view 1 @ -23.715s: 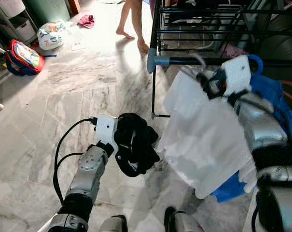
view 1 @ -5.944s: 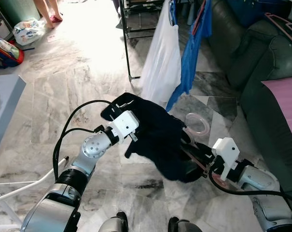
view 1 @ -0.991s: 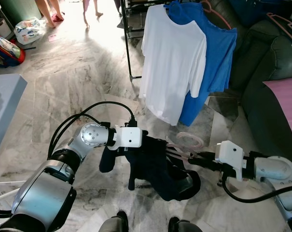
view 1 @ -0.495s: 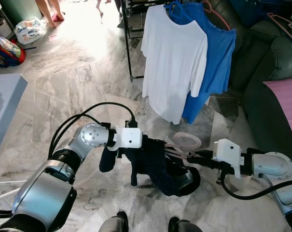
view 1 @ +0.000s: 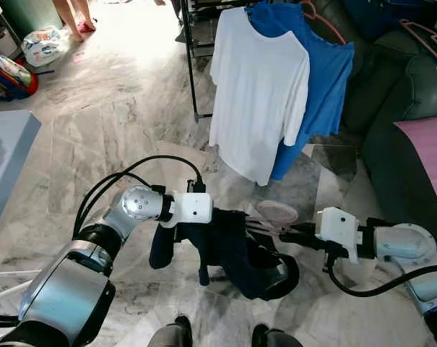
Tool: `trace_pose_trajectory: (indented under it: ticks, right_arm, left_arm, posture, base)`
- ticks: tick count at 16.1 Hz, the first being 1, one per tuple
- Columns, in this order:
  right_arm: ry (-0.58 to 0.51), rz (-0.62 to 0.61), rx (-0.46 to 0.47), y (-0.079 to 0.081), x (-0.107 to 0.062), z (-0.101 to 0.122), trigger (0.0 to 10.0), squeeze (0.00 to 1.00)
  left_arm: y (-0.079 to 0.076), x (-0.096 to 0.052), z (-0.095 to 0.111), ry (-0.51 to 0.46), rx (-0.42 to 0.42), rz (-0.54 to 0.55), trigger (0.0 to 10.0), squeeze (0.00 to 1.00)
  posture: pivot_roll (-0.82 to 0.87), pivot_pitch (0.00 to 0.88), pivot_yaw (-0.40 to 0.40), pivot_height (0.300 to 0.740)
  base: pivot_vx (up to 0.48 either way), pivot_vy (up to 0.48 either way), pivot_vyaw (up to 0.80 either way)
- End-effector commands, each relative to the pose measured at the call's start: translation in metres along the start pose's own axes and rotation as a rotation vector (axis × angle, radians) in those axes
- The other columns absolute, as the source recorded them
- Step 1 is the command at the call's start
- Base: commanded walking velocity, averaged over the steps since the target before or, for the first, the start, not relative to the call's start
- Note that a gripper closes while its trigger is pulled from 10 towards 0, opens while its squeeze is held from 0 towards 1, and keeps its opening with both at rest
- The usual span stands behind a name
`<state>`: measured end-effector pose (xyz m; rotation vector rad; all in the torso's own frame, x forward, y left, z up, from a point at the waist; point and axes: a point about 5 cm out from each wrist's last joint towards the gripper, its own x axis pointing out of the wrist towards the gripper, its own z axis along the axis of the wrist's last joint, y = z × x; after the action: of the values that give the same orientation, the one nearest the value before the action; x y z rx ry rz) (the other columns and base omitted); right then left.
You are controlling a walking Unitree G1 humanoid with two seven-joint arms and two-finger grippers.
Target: Hang hanger
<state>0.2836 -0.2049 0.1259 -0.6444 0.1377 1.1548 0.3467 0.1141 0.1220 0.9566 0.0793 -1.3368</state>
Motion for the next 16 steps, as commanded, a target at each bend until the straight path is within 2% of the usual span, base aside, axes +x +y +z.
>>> trace_pose_trajectory:
  ticks: [1,5,8,12,14,16]
  right_arm:
    - [-0.005,0.006,0.025,0.000,0.002,-0.001,10.0,1.00]
    - [0.023,0.039,0.032,0.000,-0.003,-0.002,10.0,1.00]
    - [0.062,0.028,0.045,-0.006,-0.019,0.000,10.0,1.00]
    - [0.049,-0.114,0.040,-0.014,-0.034,0.004,10.0,1.00]
    - [0.051,-0.189,0.008,-0.018,-0.038,0.007,10.0,1.00]
    - [0.026,-0.307,-0.021,-0.030,-0.041,0.014,10.0,1.00]
  left_arm:
    - [0.001,-0.003,-0.003,-0.009,-0.038,0.028,0.0,0.00]
    - [-0.002,-0.006,-0.009,0.004,-0.085,0.025,0.0,0.00]
    - [0.000,-0.014,-0.018,0.016,-0.159,0.108,0.0,0.00]
    - [-0.007,-0.025,-0.031,0.050,-0.214,0.142,0.0,0.00]
    - [-0.009,-0.030,-0.037,0.068,-0.234,0.161,0.0,0.00]
    - [-0.007,-0.035,-0.041,0.085,-0.250,0.198,0.0,0.00]
  posture:
    - [-0.07,0.194,0.069,0.740]
    - [-0.07,0.190,0.068,0.740]
    - [-0.08,0.193,0.066,0.740]
    - [-0.08,0.197,0.066,0.740]
    - [-0.08,0.197,0.069,0.740]
    - [-0.08,0.197,0.071,0.740]
  base:
    - [0.000,0.000,0.00]
    - [0.000,0.000,0.00]
    - [0.000,0.000,0.00]
    - [0.000,0.000,0.00]
    - [0.000,0.000,0.00]
    - [0.000,0.000,0.00]
